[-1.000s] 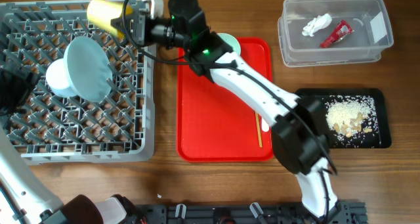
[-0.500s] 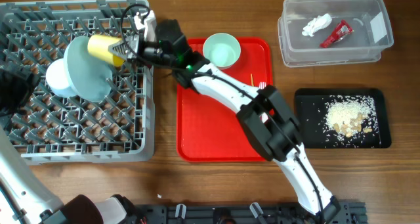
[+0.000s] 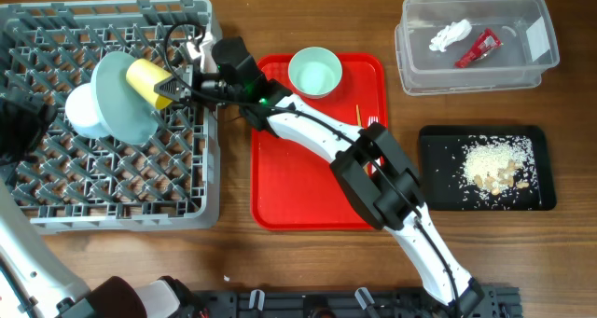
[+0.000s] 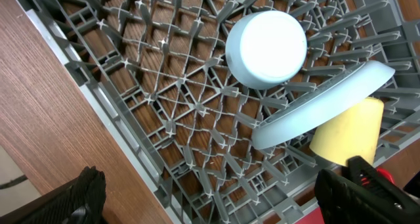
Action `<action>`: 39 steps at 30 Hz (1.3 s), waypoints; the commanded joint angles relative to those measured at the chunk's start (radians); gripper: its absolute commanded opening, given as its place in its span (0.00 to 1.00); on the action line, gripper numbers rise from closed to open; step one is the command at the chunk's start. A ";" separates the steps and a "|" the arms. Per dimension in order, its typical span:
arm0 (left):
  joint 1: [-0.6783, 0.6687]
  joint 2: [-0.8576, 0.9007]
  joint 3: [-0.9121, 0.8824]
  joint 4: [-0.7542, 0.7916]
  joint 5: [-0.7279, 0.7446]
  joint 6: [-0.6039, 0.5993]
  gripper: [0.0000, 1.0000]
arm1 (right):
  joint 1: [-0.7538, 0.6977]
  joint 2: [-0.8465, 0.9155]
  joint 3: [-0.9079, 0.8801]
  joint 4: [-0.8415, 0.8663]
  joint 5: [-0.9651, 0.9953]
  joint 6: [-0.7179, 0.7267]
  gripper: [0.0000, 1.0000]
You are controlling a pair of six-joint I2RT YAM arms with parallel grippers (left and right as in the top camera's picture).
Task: Sort waste into correct bins and load items into the dishwasher rack
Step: 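Carry the yellow cup to the rack and lower it beside the plate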
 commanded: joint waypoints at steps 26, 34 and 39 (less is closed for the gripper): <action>0.005 -0.003 0.003 0.004 -0.016 0.004 1.00 | 0.010 0.024 0.002 -0.001 -0.122 -0.014 0.11; 0.005 -0.002 0.003 0.004 -0.016 0.004 1.00 | 0.005 -0.020 0.002 -0.105 -0.068 -0.063 0.15; 0.005 -0.002 0.003 0.004 -0.016 0.004 1.00 | 0.005 -0.091 0.002 -0.313 0.058 -0.177 0.16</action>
